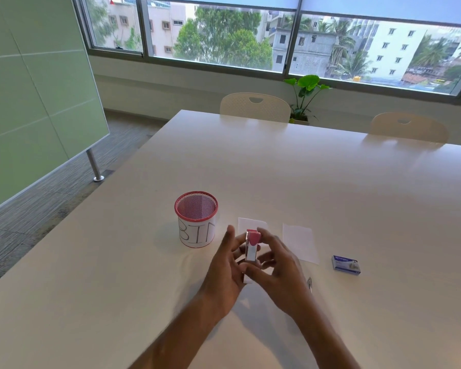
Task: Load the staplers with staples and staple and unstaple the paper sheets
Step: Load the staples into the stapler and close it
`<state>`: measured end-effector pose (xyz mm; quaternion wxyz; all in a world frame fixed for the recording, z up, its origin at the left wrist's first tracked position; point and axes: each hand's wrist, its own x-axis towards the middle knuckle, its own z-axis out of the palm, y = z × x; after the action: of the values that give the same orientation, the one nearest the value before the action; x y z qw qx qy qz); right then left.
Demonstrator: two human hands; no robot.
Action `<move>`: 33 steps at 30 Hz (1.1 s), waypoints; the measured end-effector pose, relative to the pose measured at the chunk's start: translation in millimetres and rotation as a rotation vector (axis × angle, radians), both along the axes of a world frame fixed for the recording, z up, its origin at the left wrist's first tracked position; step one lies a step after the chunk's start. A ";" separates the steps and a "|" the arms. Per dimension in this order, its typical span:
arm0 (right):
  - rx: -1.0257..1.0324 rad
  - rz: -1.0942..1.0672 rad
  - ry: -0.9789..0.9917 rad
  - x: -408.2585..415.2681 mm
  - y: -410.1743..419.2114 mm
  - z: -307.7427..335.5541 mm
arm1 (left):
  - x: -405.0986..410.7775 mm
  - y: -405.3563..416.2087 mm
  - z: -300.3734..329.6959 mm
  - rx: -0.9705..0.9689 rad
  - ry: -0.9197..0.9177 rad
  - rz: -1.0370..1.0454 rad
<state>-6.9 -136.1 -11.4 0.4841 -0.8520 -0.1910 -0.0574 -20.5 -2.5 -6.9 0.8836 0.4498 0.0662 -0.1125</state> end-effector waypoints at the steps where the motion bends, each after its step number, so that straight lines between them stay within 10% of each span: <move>1: 0.020 -0.019 -0.006 0.8 -0.8 -0.1 | -1.0 -2.7 -1.7 0.026 -0.024 0.001; 33: 0.036 -0.153 -0.073 -7.7 11.5 -2.7 | -1.1 -13.8 -7.4 0.375 -0.118 0.180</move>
<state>-14.6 -124.6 -14.1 0.4863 -0.8526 -0.1419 -0.1285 -21.6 -16.3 -14.3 0.7931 0.6046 0.0737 0.0076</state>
